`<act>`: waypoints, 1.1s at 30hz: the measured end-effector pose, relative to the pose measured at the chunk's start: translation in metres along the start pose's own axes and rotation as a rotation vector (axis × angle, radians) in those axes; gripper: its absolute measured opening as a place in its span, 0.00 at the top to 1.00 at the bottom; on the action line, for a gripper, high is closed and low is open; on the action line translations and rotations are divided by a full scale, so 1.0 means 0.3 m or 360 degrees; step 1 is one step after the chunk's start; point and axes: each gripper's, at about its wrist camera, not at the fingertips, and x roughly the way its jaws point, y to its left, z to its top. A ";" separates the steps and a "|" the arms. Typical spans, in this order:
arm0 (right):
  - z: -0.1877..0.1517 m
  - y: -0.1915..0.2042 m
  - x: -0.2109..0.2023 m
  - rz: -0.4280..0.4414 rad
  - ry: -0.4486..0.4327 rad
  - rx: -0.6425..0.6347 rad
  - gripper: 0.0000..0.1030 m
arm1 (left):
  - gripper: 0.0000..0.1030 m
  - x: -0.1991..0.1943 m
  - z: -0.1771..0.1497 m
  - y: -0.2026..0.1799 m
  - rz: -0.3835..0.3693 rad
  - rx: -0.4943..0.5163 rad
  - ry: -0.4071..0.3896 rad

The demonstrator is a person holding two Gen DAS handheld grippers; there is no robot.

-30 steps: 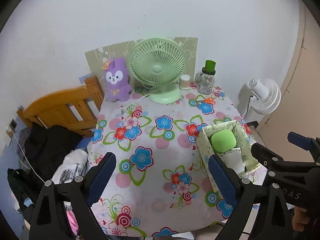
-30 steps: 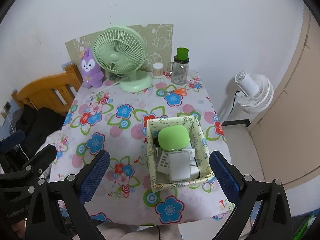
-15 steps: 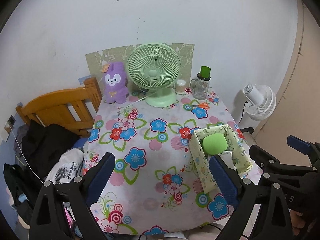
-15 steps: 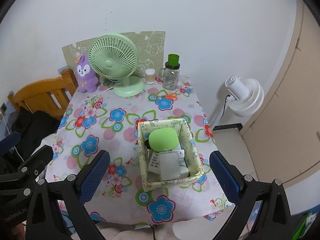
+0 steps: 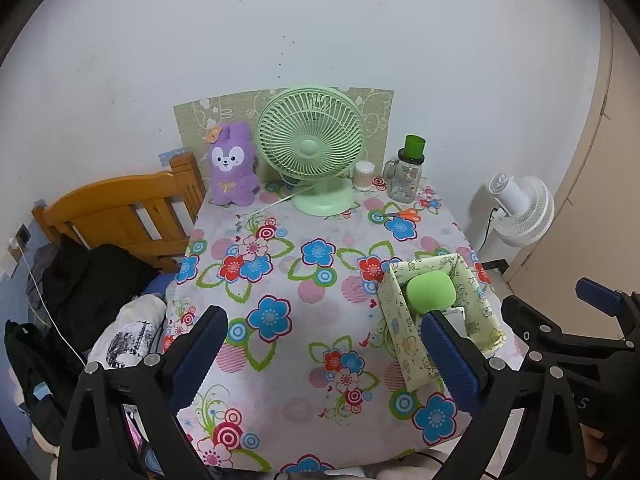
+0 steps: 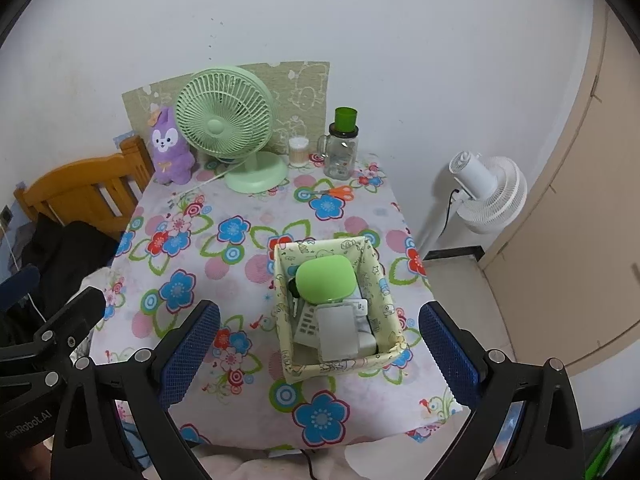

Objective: Organize rigid objects

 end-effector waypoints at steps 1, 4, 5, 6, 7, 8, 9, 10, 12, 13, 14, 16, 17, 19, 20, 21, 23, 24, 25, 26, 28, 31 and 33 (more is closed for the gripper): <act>0.000 -0.001 0.004 -0.0001 0.0007 0.0003 0.02 | 0.04 0.002 -0.001 0.000 -0.0001 -0.0002 0.0003; 0.001 0.000 0.009 0.0005 0.0016 0.0005 0.02 | 0.03 0.007 -0.001 0.004 -0.0003 -0.0010 0.0009; 0.001 0.001 0.009 0.0001 0.0013 0.0003 0.02 | 0.02 0.008 0.000 0.006 -0.0002 -0.0011 0.0009; 0.000 0.001 0.009 -0.0003 0.0011 0.0003 0.02 | 0.02 0.009 0.000 0.008 -0.0003 -0.0013 0.0009; 0.000 0.001 0.012 -0.0005 0.0013 0.0002 0.02 | 0.02 0.008 0.000 0.008 -0.0006 -0.0014 0.0012; -0.002 0.001 0.012 -0.0004 0.0014 0.0003 0.02 | 0.02 0.010 0.001 0.009 -0.0008 -0.0016 0.0016; -0.002 0.001 0.010 -0.0003 0.0014 0.0005 0.02 | 0.02 0.011 0.001 0.009 -0.0008 -0.0014 0.0017; -0.002 0.001 0.011 -0.0003 0.0017 0.0006 0.02 | 0.02 0.012 0.001 0.009 -0.0006 -0.0014 0.0016; -0.004 0.002 0.014 -0.0002 0.0020 0.0005 0.02 | 0.02 0.011 0.001 0.008 -0.0002 -0.0009 0.0014; -0.005 0.002 0.014 -0.0001 0.0020 0.0006 0.02 | 0.02 0.011 0.001 0.008 0.0001 -0.0005 0.0012; -0.005 0.002 0.013 -0.0001 0.0021 0.0005 0.02 | 0.02 0.011 0.002 0.008 0.0003 -0.0001 0.0011; -0.003 0.003 0.014 -0.0003 0.0019 0.0005 0.02 | 0.02 0.011 0.002 0.008 0.0001 0.0006 0.0004; -0.003 0.003 0.014 -0.0006 0.0021 0.0002 0.02 | 0.02 0.012 0.000 0.008 0.0000 0.0007 0.0004; -0.004 0.003 0.013 -0.0010 0.0019 -0.0004 0.03 | 0.02 0.011 0.001 0.007 0.0002 0.0008 0.0006; -0.005 0.003 0.011 -0.0015 0.0018 -0.0010 0.03 | 0.02 0.011 0.000 0.007 0.0005 0.0011 0.0006; -0.006 0.002 0.011 -0.0018 0.0018 -0.0013 0.03 | 0.02 0.011 0.001 0.006 0.0006 0.0007 0.0004; -0.006 0.001 0.011 -0.0019 0.0019 -0.0013 0.04 | 0.02 0.011 0.002 0.004 0.0003 0.0003 0.0004; -0.006 0.001 0.011 -0.0016 0.0017 -0.0012 0.04 | 0.02 0.012 0.001 0.004 0.0002 0.0005 0.0002; -0.005 0.002 0.010 -0.0014 0.0018 -0.0011 0.04 | 0.02 0.012 0.001 0.003 0.0005 0.0006 0.0003; -0.005 0.001 0.010 -0.0014 0.0018 -0.0010 0.04 | 0.02 0.011 0.000 0.004 0.0007 0.0007 -0.0001; -0.006 0.000 0.009 -0.0015 0.0013 -0.0013 0.04 | 0.02 0.008 0.000 0.006 0.0006 0.0013 -0.0002; -0.005 0.004 0.006 -0.0021 0.0000 -0.0022 0.04 | 0.02 0.008 -0.001 0.005 0.0006 0.0014 -0.0003; -0.003 0.006 0.004 -0.0022 -0.0005 -0.0025 0.04 | 0.02 0.008 -0.001 0.006 0.0006 0.0017 -0.0004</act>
